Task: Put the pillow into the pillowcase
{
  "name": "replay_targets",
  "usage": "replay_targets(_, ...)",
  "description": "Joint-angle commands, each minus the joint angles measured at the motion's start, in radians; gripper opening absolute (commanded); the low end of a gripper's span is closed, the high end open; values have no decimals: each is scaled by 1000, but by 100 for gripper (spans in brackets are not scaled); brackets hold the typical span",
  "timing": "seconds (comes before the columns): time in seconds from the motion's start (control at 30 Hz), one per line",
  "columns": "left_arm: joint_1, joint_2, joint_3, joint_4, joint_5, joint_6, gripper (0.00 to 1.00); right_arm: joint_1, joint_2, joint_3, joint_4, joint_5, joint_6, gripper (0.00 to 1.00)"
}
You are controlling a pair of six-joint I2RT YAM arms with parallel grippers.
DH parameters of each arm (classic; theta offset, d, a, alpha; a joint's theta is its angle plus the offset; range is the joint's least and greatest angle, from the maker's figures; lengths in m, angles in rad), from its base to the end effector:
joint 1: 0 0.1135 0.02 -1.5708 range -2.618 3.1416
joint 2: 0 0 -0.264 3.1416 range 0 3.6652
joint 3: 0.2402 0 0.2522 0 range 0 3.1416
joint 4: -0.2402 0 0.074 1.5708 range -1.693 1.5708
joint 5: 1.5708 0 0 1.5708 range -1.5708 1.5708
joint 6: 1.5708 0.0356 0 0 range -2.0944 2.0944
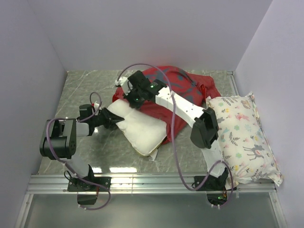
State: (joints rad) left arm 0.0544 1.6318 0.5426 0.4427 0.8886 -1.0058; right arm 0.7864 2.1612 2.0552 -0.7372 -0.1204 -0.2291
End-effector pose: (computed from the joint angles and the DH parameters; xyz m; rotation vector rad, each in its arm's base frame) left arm 0.2808 -0.0124 0.1296 -0.6868 2.2421 -1.4861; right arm 0.3428 0.3496 0.2849 -1.2376 2.1090 0.3977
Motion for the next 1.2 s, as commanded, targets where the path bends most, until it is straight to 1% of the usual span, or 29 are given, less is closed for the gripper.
replay_targets(0.0,-40,34,31,330,102,-108,1,112,-113,0,-135,-399,-39,0)
replay_targets(0.07,-48,42,31,446,110,-154,0,151,-61,45,-261,-542,-64,0)
replay_targets(0.1,-85,57,19,623,110,-248,0,169,-40,127,-313,-679,-100,0)
replay_targets(0.13,-96,69,14,721,107,-313,0,201,1,178,-423,-743,-117,0)
replay_targets(0.17,-119,83,13,807,102,-374,0,223,18,236,-483,-793,-142,0)
replay_targets(0.2,-128,104,23,950,89,-477,0,241,22,316,-523,-838,-177,0)
replay_targets(0.23,-134,106,31,977,76,-509,0,257,-27,300,-522,-864,-185,0)
replay_targets(0.27,-131,100,40,963,69,-522,0,272,-73,260,-496,-869,-191,0)
replay_targets(0.3,-123,89,52,924,56,-501,0,272,-122,127,-452,-868,-184,0)
replay_targets(0.33,-113,64,51,827,17,-485,0,263,-218,56,-347,-796,-182,0)
replay_targets(0.4,-87,53,34,769,-17,-456,0,222,-286,-118,-228,-689,-158,0)
replay_targets(0.43,-84,56,30,745,-34,-450,0,199,-303,-144,-132,-638,-136,0)
replay_targets(0.47,-79,59,23,735,-45,-445,0,174,-294,-154,-92,-549,-101,0)
replay_targets(0.5,-76,59,7,720,-57,-433,0,121,-272,-123,-81,-515,-69,0)
replay_targets(0.53,-73,54,-3,702,-71,-421,0,100,-203,-90,-68,-486,-50,0)
replay_targets(0.57,-64,46,-10,641,-95,-381,0,76,-164,-55,-65,-449,-23,0)
replay_targets(0.6,-57,30,-13,613,-105,-361,0,45,-87,35,-76,-459,-3,0)
replay_targets(0.63,-57,22,-15,597,-117,-347,0,37,-52,86,-93,-459,8,0)
replay_targets(0.67,-9,14,-23,584,-140,-340,0,39,-23,132,-96,-452,14,0)
replay_targets(0.7,10,-12,-30,584,-155,-337,0,43,1,182,-91,-450,-5,0)
replay_targets(0.87,139,-110,-53,486,-220,-292,0,137,52,258,19,-459,-38,0)
replay_targets(0.9,140,-145,-56,425,-233,-266,2,146,60,264,41,-470,-20,0)
replay_targets(0.93,134,-164,-56,375,-241,-234,9,155,61,263,82,-472,-6,0)
replay_targets(0.97,109,-179,-64,326,-247,-176,22,158,60,261,94,-458,8,2)
replay_targets(1.0,96,-202,-72,292,-244,-154,42,160,55,257,102,-443,29,16)
replay_targets(1.07,88,-213,-79,245,-228,-99,53,151,32,222,93,-346,48,57)
replay_targets(1.1,96,-217,-70,173,-180,-73,59,145,-16,191,84,-316,65,79)
replay_targets(1.13,111,-214,-57,130,-151,-47,60,136,-52,151,79,-273,82,87)
replay_targets(1.17,152,-211,-29,84,-117,-3,61,126,-95,99,81,-222,100,91)
